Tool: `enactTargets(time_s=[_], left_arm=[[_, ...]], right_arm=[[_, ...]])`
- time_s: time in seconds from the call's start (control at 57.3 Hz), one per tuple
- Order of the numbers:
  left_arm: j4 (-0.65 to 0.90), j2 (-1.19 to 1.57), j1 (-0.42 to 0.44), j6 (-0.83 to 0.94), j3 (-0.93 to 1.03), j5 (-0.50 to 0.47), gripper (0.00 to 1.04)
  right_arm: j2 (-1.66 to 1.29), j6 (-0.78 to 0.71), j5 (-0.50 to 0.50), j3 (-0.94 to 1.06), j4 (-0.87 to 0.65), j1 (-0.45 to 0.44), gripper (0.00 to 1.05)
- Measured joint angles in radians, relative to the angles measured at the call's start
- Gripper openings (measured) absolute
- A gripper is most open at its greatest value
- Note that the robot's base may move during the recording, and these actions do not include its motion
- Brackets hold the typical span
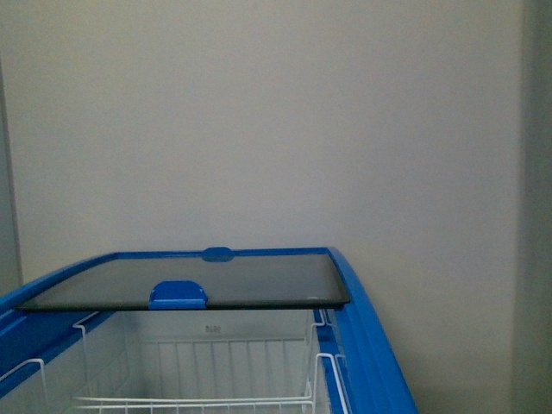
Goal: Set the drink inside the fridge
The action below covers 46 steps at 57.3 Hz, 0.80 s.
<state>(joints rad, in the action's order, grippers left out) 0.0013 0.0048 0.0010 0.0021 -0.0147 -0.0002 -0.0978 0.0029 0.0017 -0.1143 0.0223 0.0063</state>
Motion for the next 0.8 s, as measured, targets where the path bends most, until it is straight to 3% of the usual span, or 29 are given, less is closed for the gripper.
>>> enactTargets(time_s=[0.803], left_arm=[[0.0, 0.0, 0.0, 0.0, 0.0, 0.0, 0.97]], right_arm=[[0.09, 0.0, -0.002, 0.098, -0.019, -0.004, 0.03]])
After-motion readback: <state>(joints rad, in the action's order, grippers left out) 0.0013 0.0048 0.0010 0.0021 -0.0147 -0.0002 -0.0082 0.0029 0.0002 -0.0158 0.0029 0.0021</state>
